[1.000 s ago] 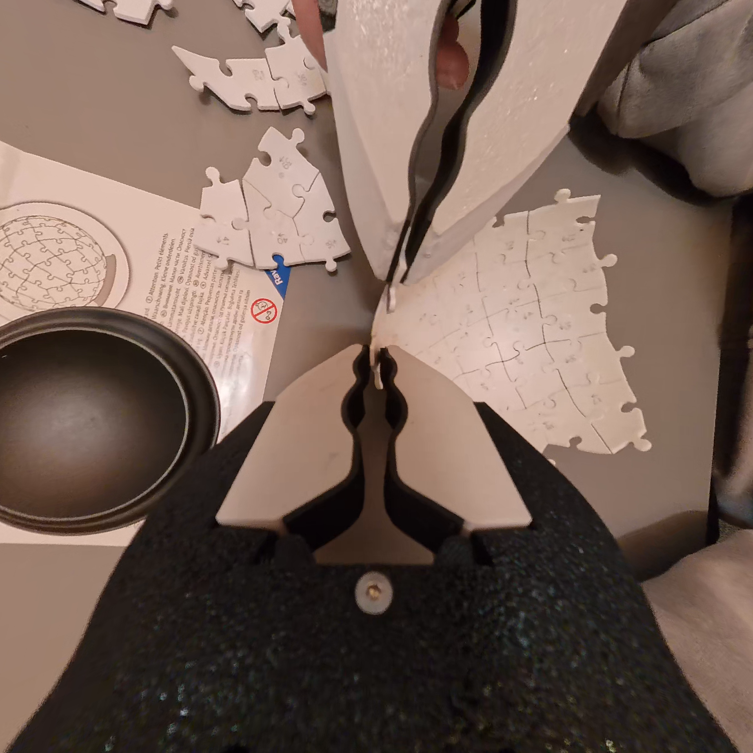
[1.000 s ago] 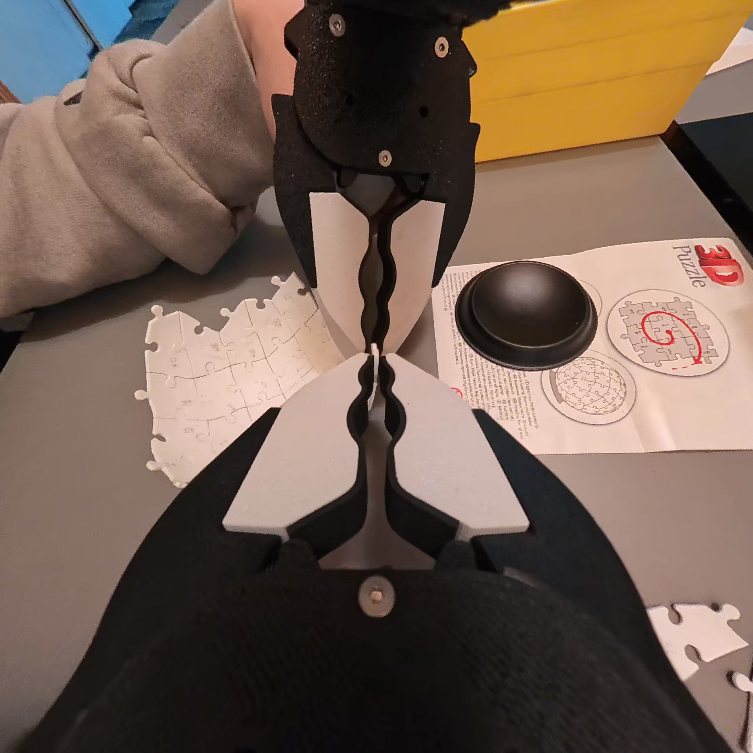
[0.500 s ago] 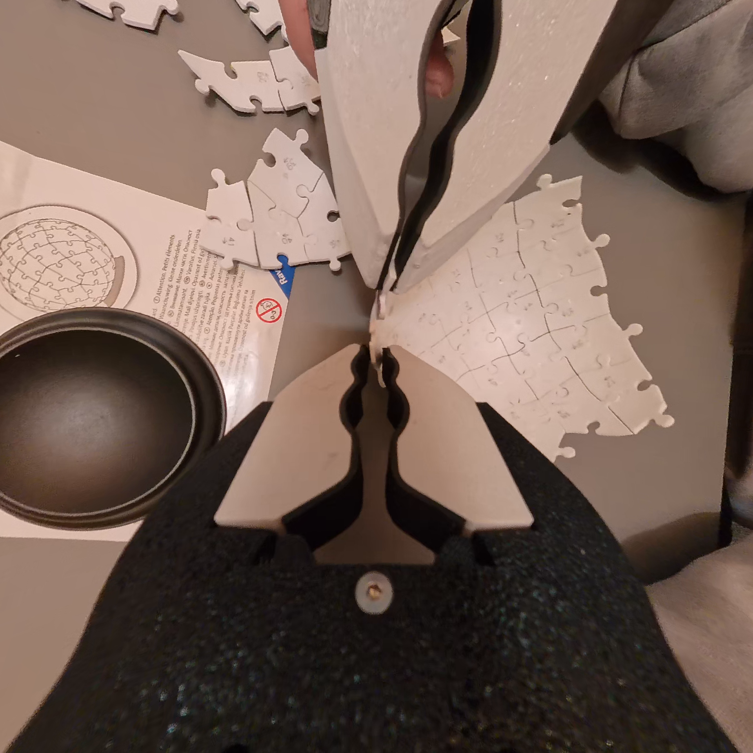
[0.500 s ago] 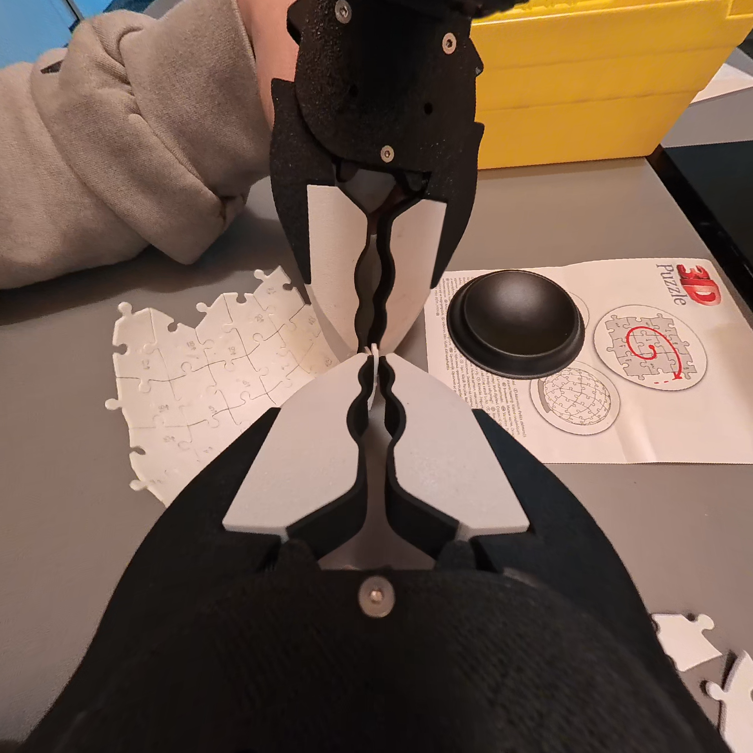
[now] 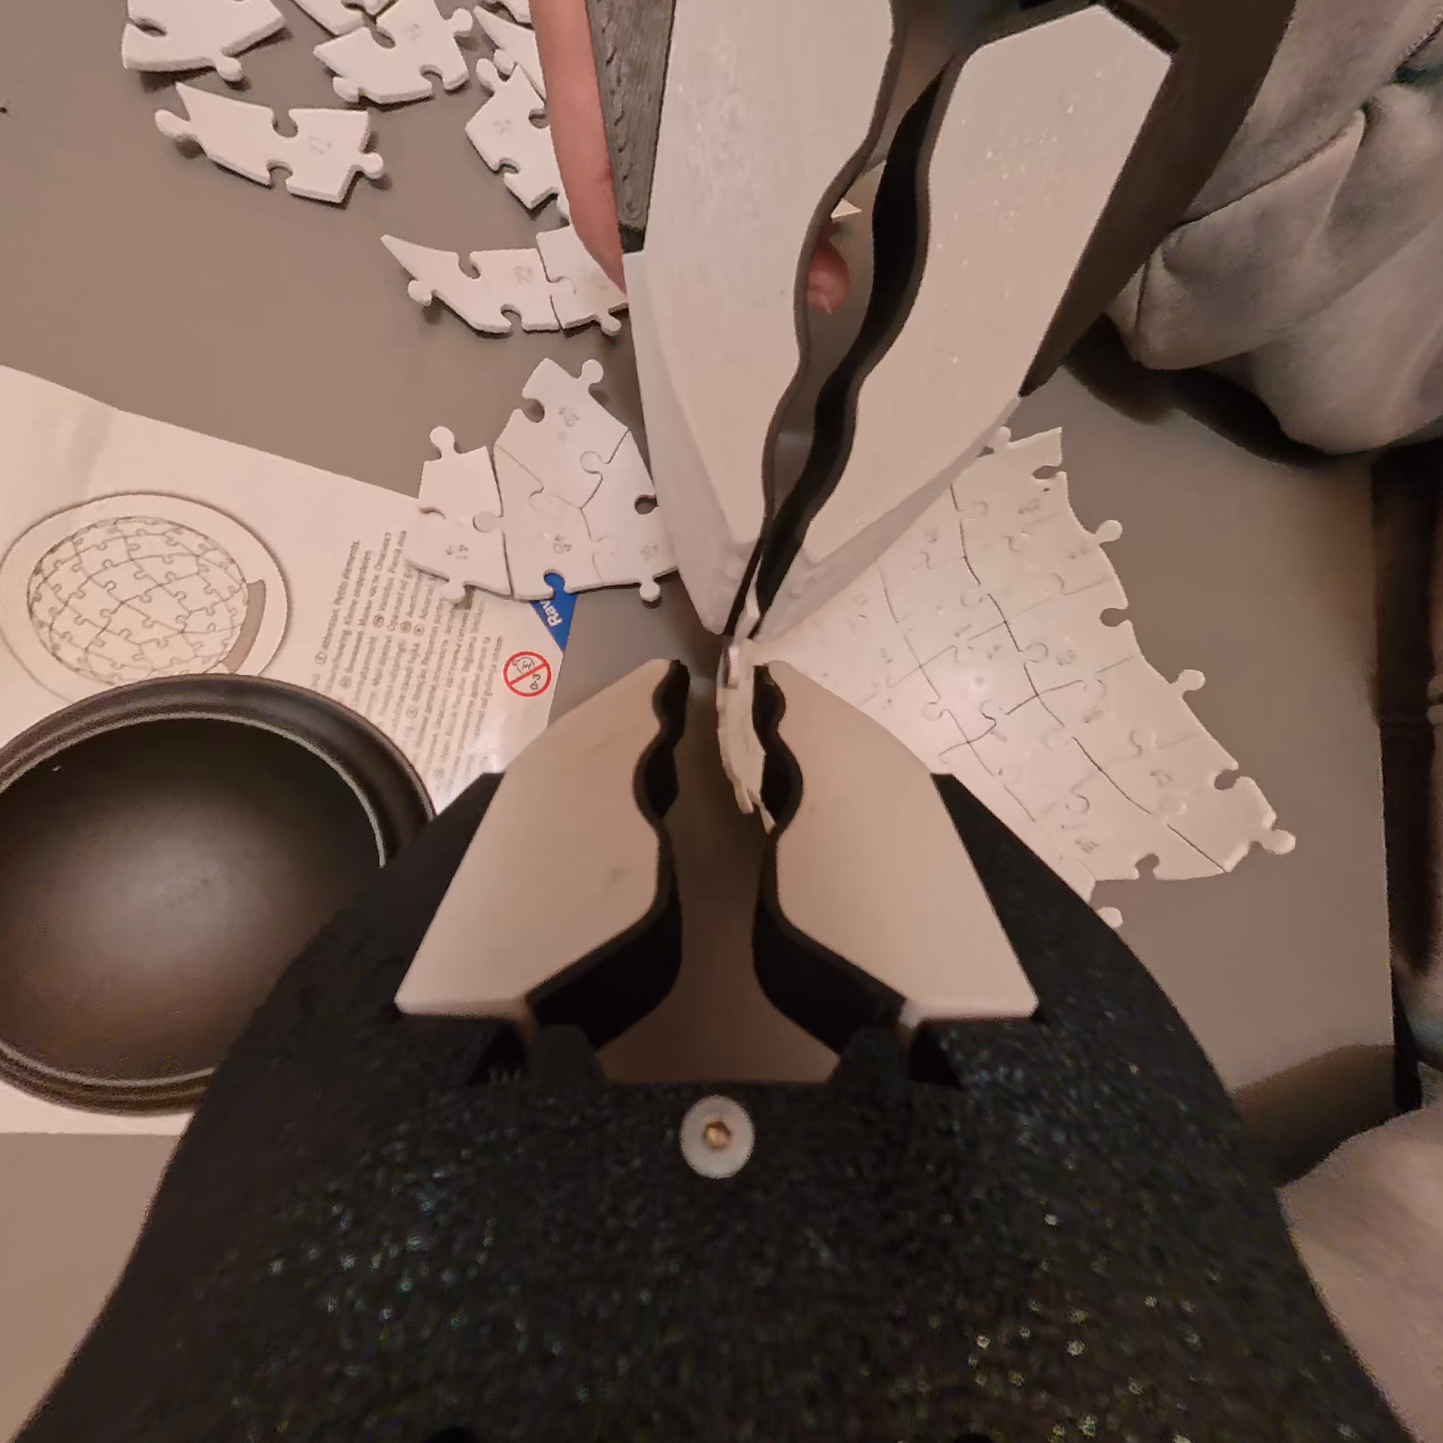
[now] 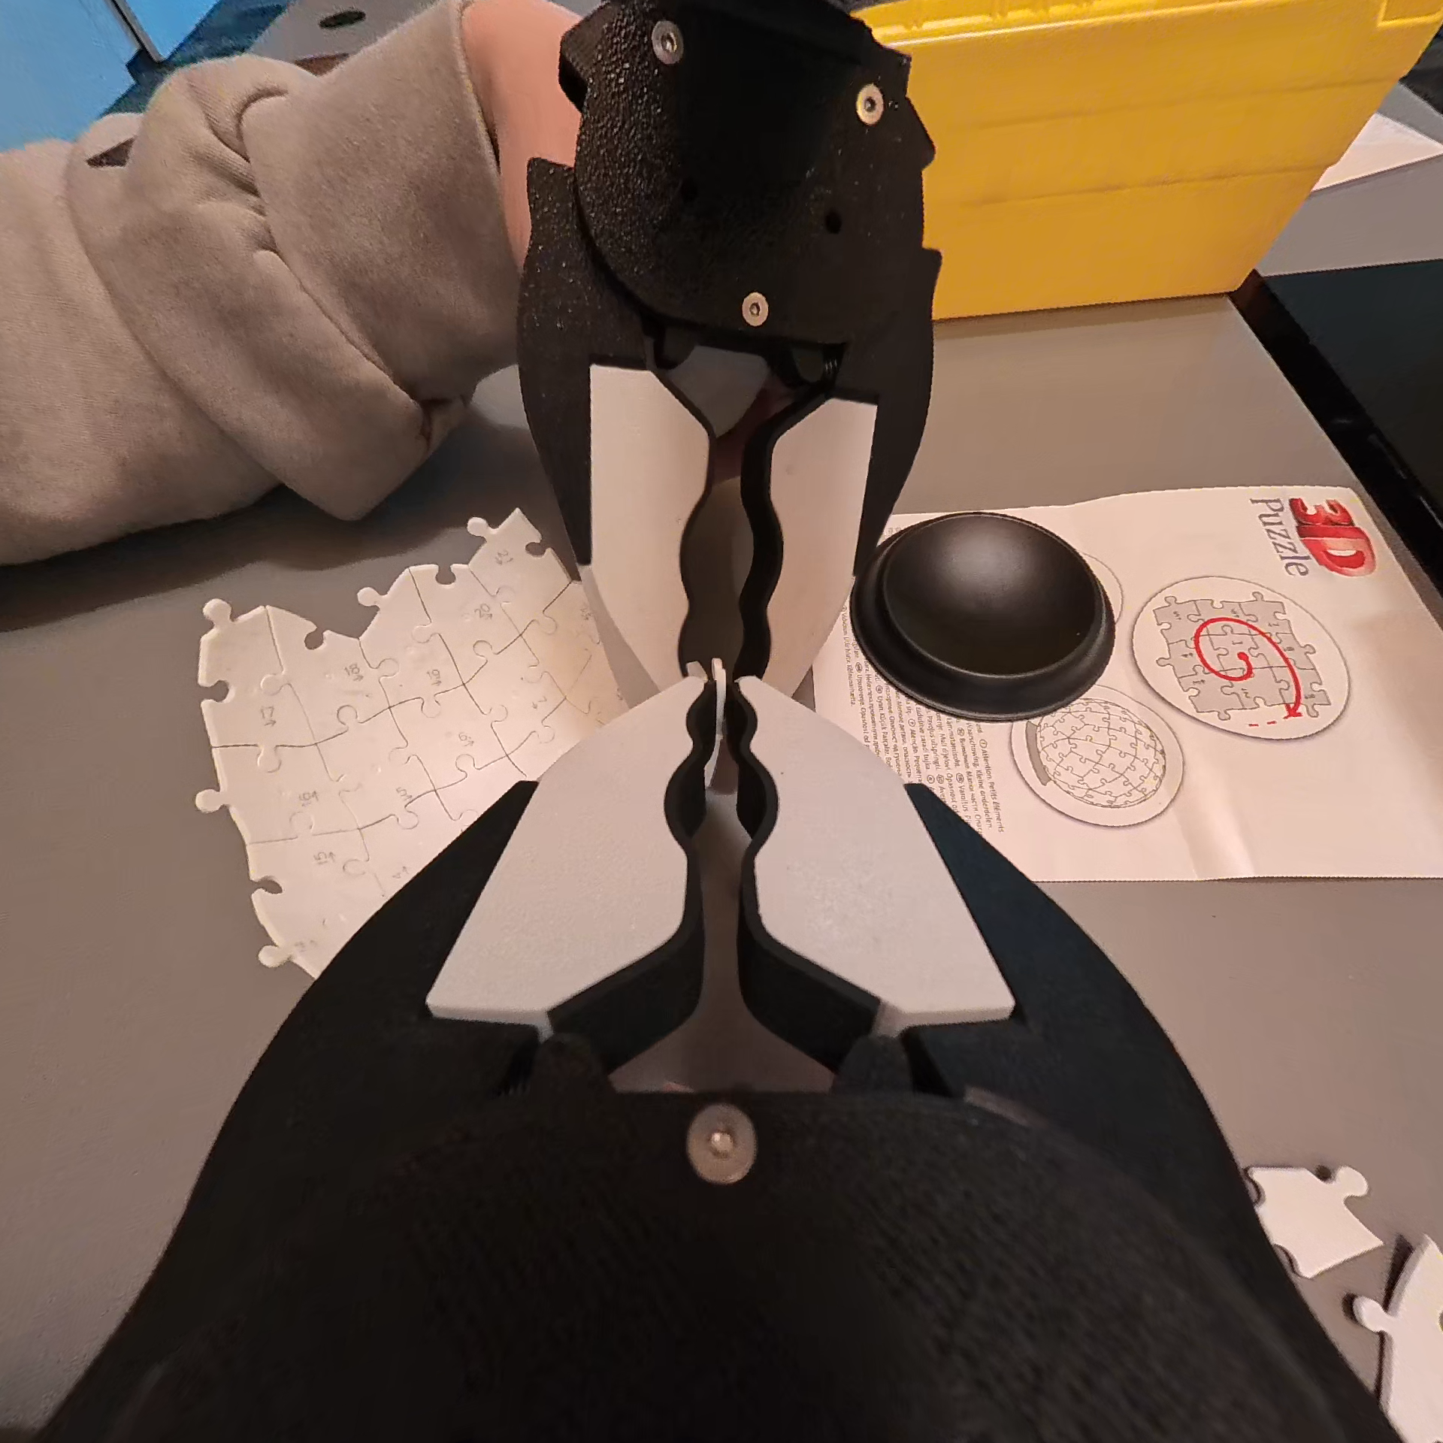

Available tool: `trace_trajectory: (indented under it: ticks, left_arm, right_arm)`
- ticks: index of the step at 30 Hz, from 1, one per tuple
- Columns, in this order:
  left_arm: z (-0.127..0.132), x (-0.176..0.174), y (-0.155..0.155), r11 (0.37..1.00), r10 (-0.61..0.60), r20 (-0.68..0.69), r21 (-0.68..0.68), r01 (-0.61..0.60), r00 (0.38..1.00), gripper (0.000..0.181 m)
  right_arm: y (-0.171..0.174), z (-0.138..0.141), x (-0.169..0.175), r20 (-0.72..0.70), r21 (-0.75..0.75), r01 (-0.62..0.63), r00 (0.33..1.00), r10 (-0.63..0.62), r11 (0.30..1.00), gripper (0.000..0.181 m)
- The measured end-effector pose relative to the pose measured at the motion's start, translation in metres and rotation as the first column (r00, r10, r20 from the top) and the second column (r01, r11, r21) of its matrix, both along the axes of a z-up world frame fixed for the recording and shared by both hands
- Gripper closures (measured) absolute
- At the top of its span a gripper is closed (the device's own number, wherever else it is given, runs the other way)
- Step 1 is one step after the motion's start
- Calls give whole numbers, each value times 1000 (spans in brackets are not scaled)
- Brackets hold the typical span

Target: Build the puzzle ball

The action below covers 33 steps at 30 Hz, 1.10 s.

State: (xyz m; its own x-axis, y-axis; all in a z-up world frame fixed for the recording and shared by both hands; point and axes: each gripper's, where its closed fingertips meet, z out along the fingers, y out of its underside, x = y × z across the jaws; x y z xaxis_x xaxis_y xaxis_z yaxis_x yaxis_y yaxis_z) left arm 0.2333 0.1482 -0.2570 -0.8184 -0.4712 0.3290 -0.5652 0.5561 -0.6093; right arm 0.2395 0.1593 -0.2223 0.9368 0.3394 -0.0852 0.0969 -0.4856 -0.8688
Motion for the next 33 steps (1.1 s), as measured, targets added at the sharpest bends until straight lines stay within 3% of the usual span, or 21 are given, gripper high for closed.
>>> trace_trajectory:
  ticks: [1, 14, 18, 20, 29, 33]
  left_arm:
    - [0, 0, 0, 1000, -2, 5, -3, 2, 1000, 166]
    - [6, 5, -4, 998, -3, 37, -65, 6, 999, 179]
    - [6, 4, -4, 998, -6, 37, -61, 8, 999, 179]
    - [5, 5, -4, 998, -3, 37, -57, 5, 999, 179]
    - [7, 4, -4, 998, 1, 23, -61, 0, 1000, 179]
    - [7, 3, -3, 998, 2, 17, -61, 0, 1000, 179]
  right_arm:
    - [0, 0, 0, 1, 0, 1, 1000, -1, 1000, 179]
    - [-2, -2, 4, -29, -23, 29, 999, -30, 999, 177]
    - [-12, -10, 13, -92, -138, 108, 988, -122, 984, 152]
    - [-17, -18, 7, -164, -208, 91, 978, -126, 974, 147]
    - [-14, -30, -5, -205, -256, 27, 975, -82, 966, 178]
    - [-13, -30, -5, -217, -256, 25, 973, -82, 966, 178]
